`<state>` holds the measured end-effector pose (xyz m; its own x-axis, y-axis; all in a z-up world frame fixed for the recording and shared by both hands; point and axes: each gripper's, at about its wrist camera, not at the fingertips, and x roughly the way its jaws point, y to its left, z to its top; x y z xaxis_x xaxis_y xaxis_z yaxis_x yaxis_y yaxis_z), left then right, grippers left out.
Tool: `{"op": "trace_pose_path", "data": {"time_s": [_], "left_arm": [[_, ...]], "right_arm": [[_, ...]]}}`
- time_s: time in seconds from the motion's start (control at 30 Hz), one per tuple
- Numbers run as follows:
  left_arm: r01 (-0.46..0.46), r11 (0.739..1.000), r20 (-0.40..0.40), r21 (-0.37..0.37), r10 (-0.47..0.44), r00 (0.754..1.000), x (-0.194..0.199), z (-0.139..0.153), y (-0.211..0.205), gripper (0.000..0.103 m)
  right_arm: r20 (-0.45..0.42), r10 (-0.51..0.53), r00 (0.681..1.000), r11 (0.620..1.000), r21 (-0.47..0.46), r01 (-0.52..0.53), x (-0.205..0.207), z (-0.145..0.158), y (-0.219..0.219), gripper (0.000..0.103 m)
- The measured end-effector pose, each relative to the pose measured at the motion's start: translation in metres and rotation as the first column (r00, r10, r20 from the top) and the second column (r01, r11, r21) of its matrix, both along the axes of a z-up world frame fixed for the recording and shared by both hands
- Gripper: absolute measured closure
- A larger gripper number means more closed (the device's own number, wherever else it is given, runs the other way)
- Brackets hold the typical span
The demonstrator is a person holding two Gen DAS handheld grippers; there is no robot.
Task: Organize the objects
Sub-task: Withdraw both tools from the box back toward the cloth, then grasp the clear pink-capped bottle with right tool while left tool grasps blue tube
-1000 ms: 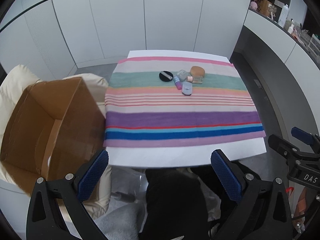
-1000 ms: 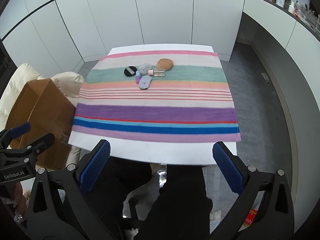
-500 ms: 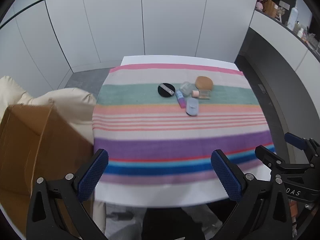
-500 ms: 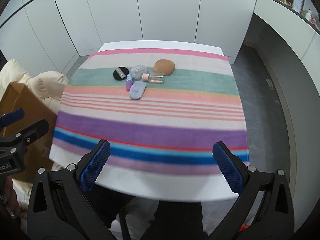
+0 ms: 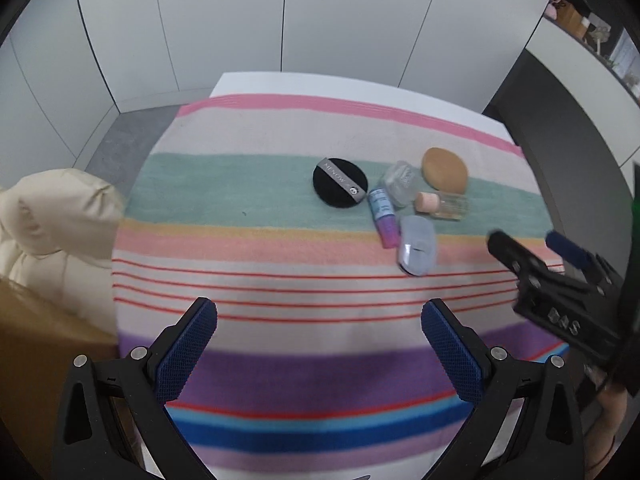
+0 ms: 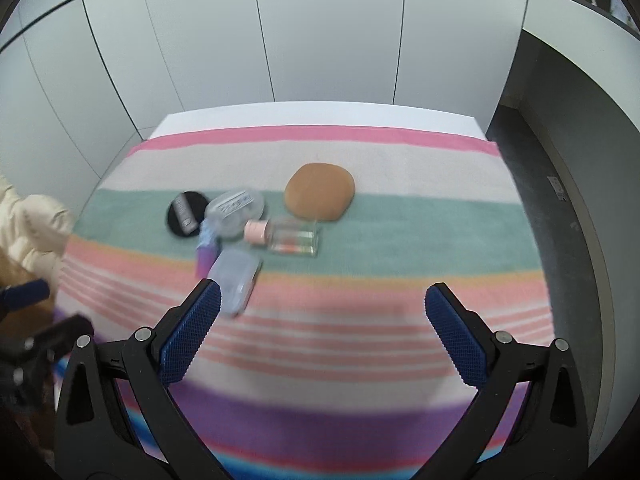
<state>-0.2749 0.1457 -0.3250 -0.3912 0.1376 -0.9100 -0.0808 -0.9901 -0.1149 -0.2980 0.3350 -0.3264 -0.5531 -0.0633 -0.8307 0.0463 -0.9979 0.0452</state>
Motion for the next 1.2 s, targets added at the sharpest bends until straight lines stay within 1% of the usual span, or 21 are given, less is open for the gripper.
{"op": "trace_pose_path", "data": {"time_s": [0.13,0.23,0.3,0.33,0.37,0.47,0.57,0.63,0.67,0.73,0.83,0.87,0.9,0.93,0.97,1.0,1.03,1.13,1.2], "left_arm": [[0.008,1.000,0.010,0.007,-0.008,1.000,-0.011,-0.012,0.004,0.001],[0.014,1.000,0.013,-0.002,-0.013,1.000,-0.017,-0.018,0.009,0.001],[0.019,1.000,0.017,0.001,-0.019,1.000,-0.020,-0.021,0.012,0.001],[0.025,1.000,0.018,0.005,-0.025,1.000,-0.020,-0.021,0.014,0.001],[0.030,1.000,0.017,0.008,-0.030,0.999,-0.021,-0.021,0.017,0.001],[0.050,0.998,0.000,0.023,-0.050,0.999,-0.024,-0.020,0.026,0.001],[0.067,0.996,-0.019,0.052,-0.066,0.998,-0.032,-0.022,0.035,0.002],[0.068,0.995,-0.019,0.071,-0.067,0.998,-0.041,-0.028,0.043,0.008],[0.067,0.995,-0.012,0.072,-0.066,0.998,-0.047,-0.032,0.047,0.014],[0.052,0.997,0.007,0.063,-0.053,0.999,-0.060,-0.045,0.053,0.023],[0.029,0.999,0.032,0.044,-0.031,0.999,-0.074,-0.062,0.059,0.032],[0.026,0.998,0.012,0.054,-0.027,1.000,-0.076,-0.063,0.059,0.034],[0.022,0.999,0.002,0.041,-0.022,1.000,-0.078,-0.063,0.060,0.037],[0.026,0.999,-0.008,0.041,-0.025,1.000,-0.078,-0.063,0.062,0.043],[0.034,0.998,-0.015,0.057,-0.033,0.999,-0.078,-0.062,0.063,0.057],[0.041,0.995,-0.018,0.089,-0.040,0.999,-0.077,-0.061,0.063,0.067],[0.044,0.994,-0.020,0.101,-0.042,0.999,-0.076,-0.060,0.064,0.083],[0.052,0.999,-0.031,-0.003,-0.052,0.998,-0.073,-0.060,0.074,0.084],[0.053,0.999,-0.036,-0.005,-0.053,0.998,-0.073,-0.060,0.073,0.084]], "right_arm": [[0.018,0.005,1.000,1.000,-0.021,-0.005,-0.034,-0.021,-0.011,0.001],[0.037,0.015,0.999,0.999,-0.035,-0.013,-0.051,-0.033,-0.020,0.008],[0.051,0.019,0.999,1.000,-0.015,-0.018,-0.060,-0.043,-0.026,0.019],[0.064,0.022,0.998,1.000,0.000,-0.022,-0.063,-0.048,-0.029,0.036],[0.082,0.028,0.996,1.000,0.006,-0.029,-0.066,-0.054,-0.031,0.039],[0.063,0.035,0.997,0.999,0.037,-0.037,-0.063,-0.058,-0.030,0.040],[0.066,0.015,0.998,1.000,0.013,-0.015,-0.055,-0.057,-0.013,0.040],[0.060,-0.018,0.998,1.000,0.014,0.018,-0.047,-0.056,0.004,0.040],[0.056,-0.035,0.998,0.999,0.019,0.034,-0.042,-0.056,0.011,0.040],[0.051,-0.057,0.997,0.998,0.029,0.056,-0.034,-0.054,0.022,0.040],[0.037,-0.071,0.997,0.997,0.039,0.070,-0.015,-0.053,0.034,0.040],[0.035,-0.068,0.997,0.997,0.042,0.067,-0.011,-0.052,0.035,0.040],[0.034,-0.064,0.997,0.997,0.043,0.063,-0.008,-0.051,0.036,0.040],[0.032,-0.060,0.998,0.997,0.041,0.059,-0.006,-0.051,0.037,0.040],[0.033,-0.055,0.998,0.998,0.038,0.054,-0.004,-0.049,0.040,0.040],[0.034,-0.052,0.998,0.998,0.037,0.050,-0.003,-0.049,0.039,0.040],[0.035,-0.048,0.998,0.998,0.035,0.047,-0.002,-0.049,0.040,0.040],[0.041,-0.039,0.998,0.999,0.030,0.038,-0.001,-0.049,0.039,0.040],[0.042,-0.036,0.998,0.999,0.025,0.035,0.000,-0.049,0.039,0.040]]}}
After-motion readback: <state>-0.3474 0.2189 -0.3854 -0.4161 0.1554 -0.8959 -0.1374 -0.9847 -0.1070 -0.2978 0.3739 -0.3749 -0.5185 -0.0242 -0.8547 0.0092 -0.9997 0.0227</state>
